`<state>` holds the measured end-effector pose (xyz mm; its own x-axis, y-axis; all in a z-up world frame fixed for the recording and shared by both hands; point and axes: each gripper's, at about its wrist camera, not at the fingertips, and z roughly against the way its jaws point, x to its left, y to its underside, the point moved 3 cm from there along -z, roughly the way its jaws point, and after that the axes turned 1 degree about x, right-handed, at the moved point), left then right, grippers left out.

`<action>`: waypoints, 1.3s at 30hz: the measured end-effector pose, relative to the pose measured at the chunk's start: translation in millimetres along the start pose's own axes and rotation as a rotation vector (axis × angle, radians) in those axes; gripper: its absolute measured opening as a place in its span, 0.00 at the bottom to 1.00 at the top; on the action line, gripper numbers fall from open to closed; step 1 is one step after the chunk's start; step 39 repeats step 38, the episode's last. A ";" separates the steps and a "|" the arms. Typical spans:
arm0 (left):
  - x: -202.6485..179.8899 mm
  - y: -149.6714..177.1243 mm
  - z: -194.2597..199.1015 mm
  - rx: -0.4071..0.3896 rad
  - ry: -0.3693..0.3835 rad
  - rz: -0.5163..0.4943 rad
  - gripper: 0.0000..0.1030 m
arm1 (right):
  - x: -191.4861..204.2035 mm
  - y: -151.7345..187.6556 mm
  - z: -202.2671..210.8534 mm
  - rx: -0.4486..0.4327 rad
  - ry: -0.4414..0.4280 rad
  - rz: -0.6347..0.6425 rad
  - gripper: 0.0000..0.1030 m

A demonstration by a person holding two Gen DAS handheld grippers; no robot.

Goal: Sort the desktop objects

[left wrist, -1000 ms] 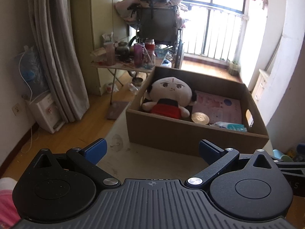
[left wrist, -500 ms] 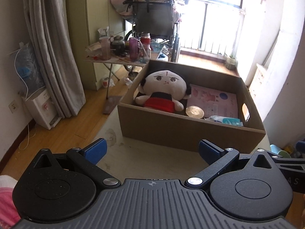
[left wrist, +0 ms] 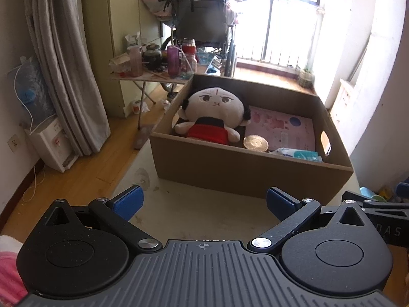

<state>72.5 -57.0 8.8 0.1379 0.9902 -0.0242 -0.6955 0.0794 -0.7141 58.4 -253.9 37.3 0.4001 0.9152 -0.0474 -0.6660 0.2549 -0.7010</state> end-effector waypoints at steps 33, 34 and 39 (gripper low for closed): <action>-12.9 6.8 -10.6 0.050 0.028 -0.020 1.00 | -4.9 -0.2 -2.1 0.011 0.024 -0.010 1.00; -13.3 6.8 -10.8 0.051 0.027 -0.020 1.00 | -4.9 -0.2 -2.1 0.012 0.024 -0.010 1.00; -13.4 6.7 -10.8 0.051 0.027 -0.021 1.00 | -4.0 0.2 -2.7 0.014 0.022 -0.009 1.00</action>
